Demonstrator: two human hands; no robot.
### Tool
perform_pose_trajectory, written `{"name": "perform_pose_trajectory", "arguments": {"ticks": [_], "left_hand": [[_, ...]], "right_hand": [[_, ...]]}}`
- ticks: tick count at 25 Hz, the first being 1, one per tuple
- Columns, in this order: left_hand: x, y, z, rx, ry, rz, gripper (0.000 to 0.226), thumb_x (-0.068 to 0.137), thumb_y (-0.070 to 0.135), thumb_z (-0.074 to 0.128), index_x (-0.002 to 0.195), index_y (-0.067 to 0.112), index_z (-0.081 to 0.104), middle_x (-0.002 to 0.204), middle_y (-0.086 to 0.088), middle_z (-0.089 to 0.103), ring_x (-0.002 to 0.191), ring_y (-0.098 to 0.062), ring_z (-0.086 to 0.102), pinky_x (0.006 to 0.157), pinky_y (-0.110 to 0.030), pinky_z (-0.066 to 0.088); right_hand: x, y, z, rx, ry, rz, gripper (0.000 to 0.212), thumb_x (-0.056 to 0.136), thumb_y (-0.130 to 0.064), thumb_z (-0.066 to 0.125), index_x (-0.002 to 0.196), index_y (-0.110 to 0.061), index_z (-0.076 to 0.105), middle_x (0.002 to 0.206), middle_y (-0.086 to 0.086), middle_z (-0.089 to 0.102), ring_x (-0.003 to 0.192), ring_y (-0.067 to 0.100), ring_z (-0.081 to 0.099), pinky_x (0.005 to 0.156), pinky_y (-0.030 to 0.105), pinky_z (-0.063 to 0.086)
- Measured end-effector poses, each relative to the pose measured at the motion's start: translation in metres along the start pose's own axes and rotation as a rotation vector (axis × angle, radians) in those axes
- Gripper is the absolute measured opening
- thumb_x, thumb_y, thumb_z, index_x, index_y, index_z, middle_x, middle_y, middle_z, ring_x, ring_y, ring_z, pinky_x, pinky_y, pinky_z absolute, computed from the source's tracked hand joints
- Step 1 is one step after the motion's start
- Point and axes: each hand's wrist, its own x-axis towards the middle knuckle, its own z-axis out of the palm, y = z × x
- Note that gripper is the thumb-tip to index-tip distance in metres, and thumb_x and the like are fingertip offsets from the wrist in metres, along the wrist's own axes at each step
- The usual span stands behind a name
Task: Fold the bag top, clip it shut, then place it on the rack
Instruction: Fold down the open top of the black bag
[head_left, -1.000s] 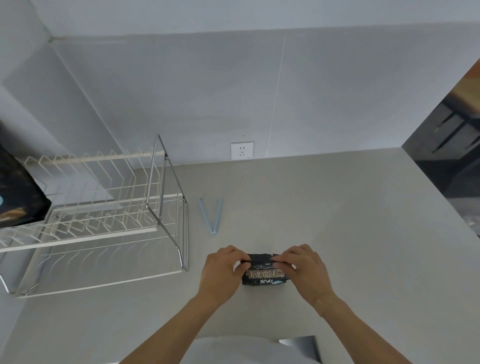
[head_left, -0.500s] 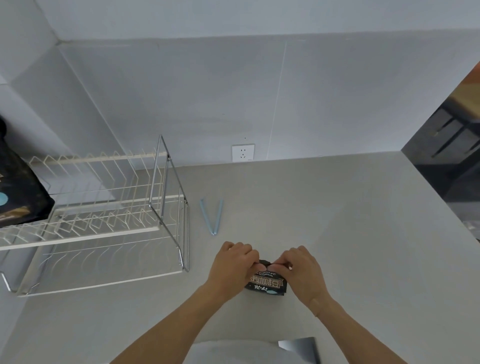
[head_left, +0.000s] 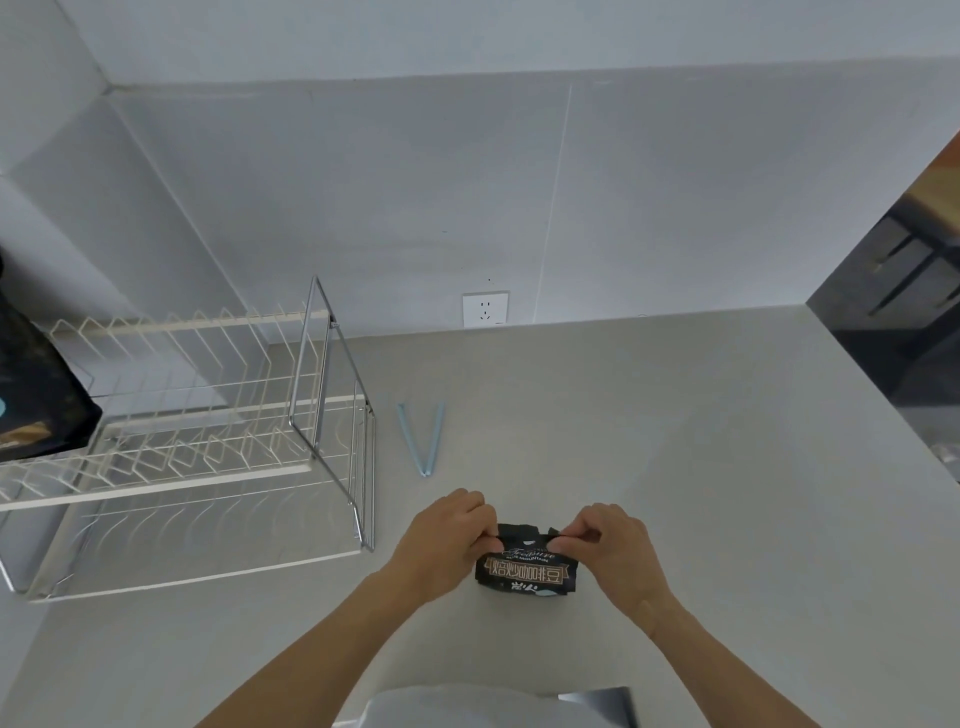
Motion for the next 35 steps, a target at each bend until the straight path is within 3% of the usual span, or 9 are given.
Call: {"name": "perform_pose_trajectory", "arguments": {"ticks": [4, 7, 11, 14, 18, 21, 25, 28, 35], "left_hand": [[-0.003, -0.01, 0.003, -0.121, 0.002, -0.103, 0.009, 0.092, 0.018, 0.06, 0.097, 0.019, 0.067, 0.094, 0.004, 0.059, 0.088, -0.009, 0.05, 0.07, -0.017, 0.039], [0.001, -0.01, 0.005, -0.232, 0.011, -0.245, 0.004, 0.088, 0.026, 0.065, 0.086, 0.029, 0.067, 0.082, 0.016, 0.053, 0.081, -0.004, 0.051, 0.068, -0.018, 0.038], [0.005, -0.018, 0.005, -0.396, -0.002, -0.365, 0.021, 0.082, 0.036, 0.071, 0.067, 0.045, 0.058, 0.081, 0.014, 0.062, 0.081, -0.001, 0.058, 0.071, -0.02, 0.045], [0.006, -0.024, 0.01, -0.553, 0.015, -0.46, 0.016, 0.079, 0.042, 0.073, 0.068, 0.038, 0.063, 0.076, 0.013, 0.066, 0.073, 0.0, 0.058, 0.067, -0.015, 0.043], [0.022, -0.039, 0.022, -0.738, 0.076, -0.653, 0.025, 0.085, 0.047, 0.065, 0.068, 0.028, 0.066, 0.071, 0.009, 0.067, 0.072, -0.01, 0.061, 0.067, -0.025, 0.044], [0.043, -0.065, 0.025, -0.561, 0.173, -0.793, 0.016, 0.089, 0.038, 0.062, 0.097, 0.024, 0.064, 0.095, -0.002, 0.068, 0.082, -0.018, 0.061, 0.067, -0.028, 0.046], [0.064, -0.099, 0.023, -0.21, -0.064, -0.872, 0.049, 0.091, 0.043, 0.057, 0.133, 0.02, 0.044, 0.122, -0.013, 0.055, 0.102, -0.031, 0.06, 0.081, -0.04, 0.053], [0.066, -0.104, 0.029, -0.054, -0.168, -0.847, 0.037, 0.093, 0.041, 0.052, 0.121, 0.018, 0.048, 0.116, -0.014, 0.053, 0.097, -0.032, 0.059, 0.076, -0.041, 0.053], [0.037, -0.089, 0.046, 0.033, -0.067, -0.738, 0.015, 0.096, 0.026, 0.046, 0.103, 0.018, 0.057, 0.108, -0.007, 0.053, 0.086, -0.025, 0.056, 0.068, -0.033, 0.046]], "right_hand": [[0.004, 0.009, -0.003, 0.172, -0.077, 0.062, 0.02, 0.074, -0.012, 0.08, 0.067, -0.027, 0.068, 0.08, -0.002, 0.07, 0.08, 0.013, 0.063, 0.067, 0.017, 0.044], [0.01, 0.014, -0.002, 0.31, -0.056, 0.179, 0.014, 0.069, -0.013, 0.084, 0.064, -0.018, 0.072, 0.075, 0.001, 0.072, 0.073, 0.015, 0.065, 0.064, 0.02, 0.047], [0.009, 0.017, 0.01, 0.411, -0.096, 0.219, 0.02, 0.063, -0.014, 0.087, 0.07, -0.028, 0.073, 0.077, -0.006, 0.073, 0.075, 0.017, 0.067, 0.072, 0.036, 0.056], [0.009, 0.024, 0.023, 0.424, -0.147, 0.277, 0.028, 0.065, -0.013, 0.086, 0.087, -0.028, 0.076, 0.095, 0.004, 0.072, 0.091, 0.028, 0.066, 0.088, 0.048, 0.054], [0.013, 0.035, 0.03, 0.38, -0.104, 0.341, 0.034, 0.064, -0.019, 0.087, 0.094, -0.026, 0.073, 0.111, 0.015, 0.062, 0.101, 0.026, 0.059, 0.092, 0.041, 0.051], [0.013, 0.037, 0.03, 0.424, -0.1, 0.356, 0.033, 0.063, -0.018, 0.088, 0.091, -0.028, 0.074, 0.109, 0.014, 0.062, 0.1, 0.026, 0.062, 0.09, 0.045, 0.054], [0.012, 0.038, 0.033, 0.505, -0.067, 0.371, 0.027, 0.063, -0.01, 0.087, 0.084, -0.024, 0.077, 0.09, 0.008, 0.076, 0.086, 0.027, 0.071, 0.077, 0.038, 0.058], [0.009, 0.036, 0.037, 0.593, -0.03, 0.363, 0.027, 0.063, 0.003, 0.084, 0.071, -0.022, 0.078, 0.071, -0.005, 0.075, 0.066, 0.012, 0.069, 0.055, 0.019, 0.054], [0.004, 0.037, 0.037, 0.614, 0.005, 0.325, 0.025, 0.063, 0.001, 0.085, 0.066, -0.023, 0.078, 0.061, -0.006, 0.073, 0.059, 0.008, 0.066, 0.055, 0.017, 0.052]]}}
